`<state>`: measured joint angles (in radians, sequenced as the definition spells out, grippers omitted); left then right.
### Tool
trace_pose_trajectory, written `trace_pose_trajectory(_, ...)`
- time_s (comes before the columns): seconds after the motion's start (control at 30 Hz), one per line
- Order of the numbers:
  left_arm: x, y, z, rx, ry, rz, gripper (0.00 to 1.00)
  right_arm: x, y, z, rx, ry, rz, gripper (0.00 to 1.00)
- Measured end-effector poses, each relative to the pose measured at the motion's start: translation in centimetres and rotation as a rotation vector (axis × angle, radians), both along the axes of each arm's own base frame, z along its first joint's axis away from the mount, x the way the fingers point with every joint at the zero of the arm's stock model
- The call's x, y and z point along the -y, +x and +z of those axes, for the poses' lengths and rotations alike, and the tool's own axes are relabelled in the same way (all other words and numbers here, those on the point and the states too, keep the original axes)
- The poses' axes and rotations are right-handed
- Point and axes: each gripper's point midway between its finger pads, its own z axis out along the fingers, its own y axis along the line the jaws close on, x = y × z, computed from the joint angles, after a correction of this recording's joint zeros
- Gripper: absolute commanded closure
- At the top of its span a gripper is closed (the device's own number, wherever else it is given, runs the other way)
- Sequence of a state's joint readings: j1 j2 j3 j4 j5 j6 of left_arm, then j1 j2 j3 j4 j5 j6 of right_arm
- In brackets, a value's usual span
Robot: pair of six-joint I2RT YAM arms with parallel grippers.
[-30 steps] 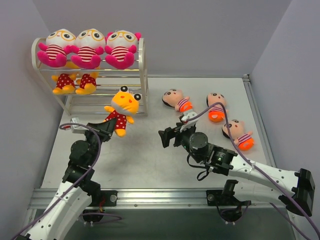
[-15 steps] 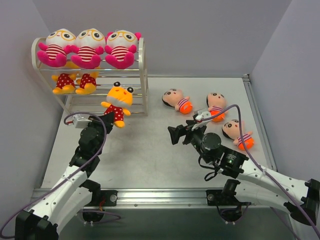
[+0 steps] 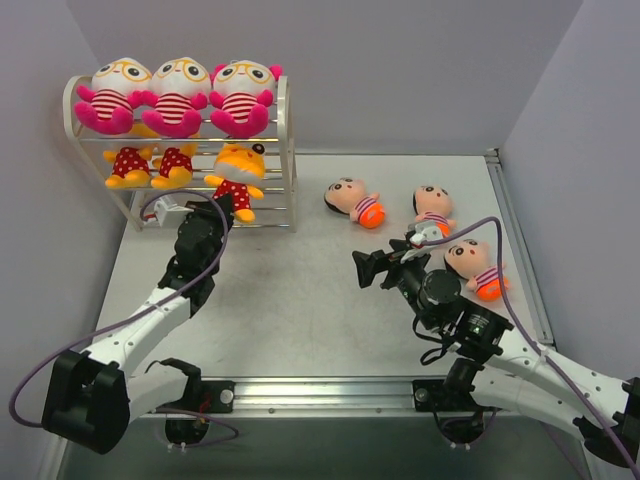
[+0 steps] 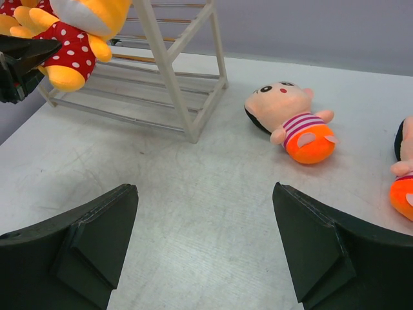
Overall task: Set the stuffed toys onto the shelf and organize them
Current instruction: Place the stuffed toy onto shelf
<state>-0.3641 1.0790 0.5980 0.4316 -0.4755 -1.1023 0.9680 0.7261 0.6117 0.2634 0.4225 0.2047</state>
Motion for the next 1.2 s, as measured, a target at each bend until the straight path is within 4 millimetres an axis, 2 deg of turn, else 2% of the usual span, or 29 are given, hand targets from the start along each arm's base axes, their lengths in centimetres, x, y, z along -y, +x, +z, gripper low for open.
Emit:
trace_pose_trajectory(0.13,0.4,1.8,1.0,0.029,-0.003,0.015,0.93,0.2,-0.1,0.1,0.005,0.004,-0.003,0.12)
trace_pose_trajectory(0.23,0.7,2.9,1.1,0.044,-0.007,0.02,0.92,0.4,0.0,-0.1,0.004,-0.002,-0.008,0.12)
trace_pose_trajectory(0.47,1.3,5.1,-0.2,0.056,-0.008,0.027,0.91,0.6,0.1,-0.4,0.001,-0.011,-0.015,0.12)
trace_pose_trajectory(0.63,1.6,6.4,0.2,0.097,-0.021,0.034,0.9,0.6,0.1,-0.5,-0.001,-0.015,-0.015,0.12)
trace_pose_trajectory(0.9,1.2,7.5,1.7,0.156,-0.047,0.079,0.88,0.5,0.1,-0.7,-0.003,-0.024,-0.015,0.12)
trace_pose_trajectory(1.2,-0.3,8.6,0.4,0.137,-0.031,0.132,0.85,0.5,0.2,-0.9,-0.005,-0.033,-0.016,0.12)
